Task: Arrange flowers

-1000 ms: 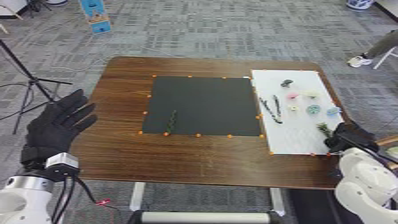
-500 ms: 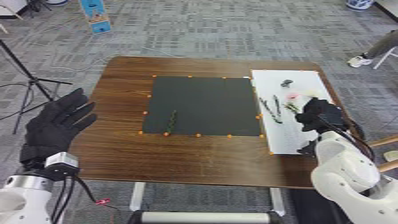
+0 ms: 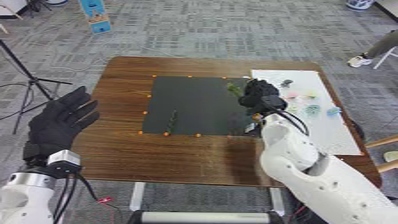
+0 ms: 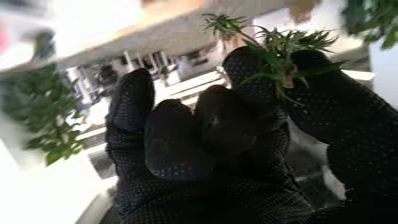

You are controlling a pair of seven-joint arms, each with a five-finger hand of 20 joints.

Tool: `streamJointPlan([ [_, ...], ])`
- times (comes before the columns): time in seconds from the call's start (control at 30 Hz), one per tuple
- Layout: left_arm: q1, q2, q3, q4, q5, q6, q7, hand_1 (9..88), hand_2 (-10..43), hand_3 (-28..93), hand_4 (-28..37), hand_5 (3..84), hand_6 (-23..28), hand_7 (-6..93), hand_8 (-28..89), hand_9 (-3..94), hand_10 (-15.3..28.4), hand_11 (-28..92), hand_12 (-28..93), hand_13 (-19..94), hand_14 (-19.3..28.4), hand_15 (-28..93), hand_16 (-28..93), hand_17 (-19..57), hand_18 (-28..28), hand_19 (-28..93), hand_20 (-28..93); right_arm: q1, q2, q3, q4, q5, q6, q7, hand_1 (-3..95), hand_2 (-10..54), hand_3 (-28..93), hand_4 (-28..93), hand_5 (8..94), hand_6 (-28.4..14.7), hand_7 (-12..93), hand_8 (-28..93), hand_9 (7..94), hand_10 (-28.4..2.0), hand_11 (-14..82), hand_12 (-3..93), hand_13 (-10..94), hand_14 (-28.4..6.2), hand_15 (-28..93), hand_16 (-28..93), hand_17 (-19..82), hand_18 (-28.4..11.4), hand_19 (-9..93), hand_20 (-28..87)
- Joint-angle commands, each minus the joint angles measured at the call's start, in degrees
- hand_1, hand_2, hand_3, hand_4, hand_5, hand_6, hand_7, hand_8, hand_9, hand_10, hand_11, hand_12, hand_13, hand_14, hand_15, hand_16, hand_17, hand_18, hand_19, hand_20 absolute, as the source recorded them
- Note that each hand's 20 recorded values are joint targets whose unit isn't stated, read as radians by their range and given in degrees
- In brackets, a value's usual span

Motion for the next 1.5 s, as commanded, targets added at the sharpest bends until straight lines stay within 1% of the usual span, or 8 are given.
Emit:
streamJointPlan([
  [0.03,0.6,-0.31,-0.54,-0.64,0.41,-0.97,-0.54,23.8,-9.5,71,-28.3,34.9,3.8,21.3,-10,27.9,11.2,23,18,23,12.8,31,2,-8.7,20.7,44,13,11.7,-6.8,-14.6,11.8,1.2,-8.2,0.9,31.6,-6.0,86,1,72.0,-0.9,58,37,75.1,-13.6,65.4,70.3,69,-15.0,90,47,30,-22.1,82,35],
  [0.23,0.1,-0.25,0.09,-0.38,0.26,-0.98,-0.78,23.8,-9.5,71,-28.3,34.8,3.7,21.2,-10,27.9,11.2,22,18,23,12.7,31,3,-8.8,20.7,44,13,14.1,-10.2,-18.2,15.0,2.1,-10.2,1.4,31.0,-5.1,87,1,71.8,-0.6,58,36,75.2,-13.6,65.0,69.8,69,-14.7,90,45,30,-22.1,82,35],
  [0.57,-0.3,-0.08,0.60,-0.13,0.13,-1.00,-0.98,23.8,-9.5,71,-28.3,34.8,3.6,21.2,-10,27.9,11.2,22,18,23,12.8,31,3,-8.8,20.7,44,13,14.1,-13.6,-18.2,14.8,2.4,-12.2,1.1,32.5,-4.7,85,-2,73.2,1.0,56,34,76.4,-13.0,65.2,64.6,72,-13.5,89,43,32,-22.2,83,34],
  [0.83,-0.9,0.14,1.18,0.14,0.08,-1.02,-1.12,23.7,-9.5,71,-28.3,34.8,3.7,21.2,-10,27.9,11.2,22,18,23,12.8,31,3,-8.8,20.7,44,13,13.0,-15.9,-16.6,15.9,3.2,-13.5,1.7,35.2,-4.8,82,-6,78.3,2.4,47,32,77.5,-11.9,64.2,58.6,74,-12.1,86,42,34,-21.2,84,32],
  [1.27,-0.9,0.17,1.25,0.15,0.13,-1.35,-1.30,23.8,-9.5,71,-28.3,34.8,3.7,21.1,-10,27.9,11.1,22,18,23,12.8,31,3,-8.8,20.7,44,13,12.3,-17.0,-16.6,17.0,3.1,-13.7,2.4,34.8,-1.9,81,-7,80.3,2.0,41,31,78.6,-11.3,62.5,58.5,75,-11.4,85,42,35,-20.8,84,31],
  [1.37,-0.7,0.09,1.03,0.01,0.09,-1.10,-1.28,23.8,-9.5,71,-28.3,34.8,3.7,21.1,-10,27.8,11.1,22,18,23,12.8,31,3,-8.8,20.7,44,13,11.7,-16.5,-15.6,16.3,3.5,-14.8,1.5,30.1,2.2,81,-9,82.2,1.2,40,24,79.7,-11.2,61.9,57.1,76,-11.3,85,42,36,-20.8,84,31],
  [1.43,-0.7,0.06,1.00,0.06,0.10,-1.18,-1.36,23.8,-9.5,71,-28.3,34.8,3.7,21.1,-10,27.9,11.1,22,18,23,12.8,31,3,-8.8,20.7,44,13,11.6,-16.3,-15.4,16.0,3.6,-14.9,1.2,25.1,4.7,81,-11,83.9,1.0,44,-1,81.1,-11.2,61.2,56.6,76,-11.5,85,42,36,-21.0,85,30],
  [1.5,-0.7,0.06,1.06,0.09,0.12,-1.18,-1.41,23.8,-9.5,71,-28.3,34.9,3.7,21.2,-10,28.0,11.2,23,18,23,12.8,31,3,-8.8,20.7,44,13,11.4,-16.4,-14.8,15.7,3.7,-15.4,1.2,23.3,5.3,81,-12,84.3,1.0,45,-4,81.4,-11.4,61.0,56.4,76,-11.6,84,42,36,-21.2,85,30],
])
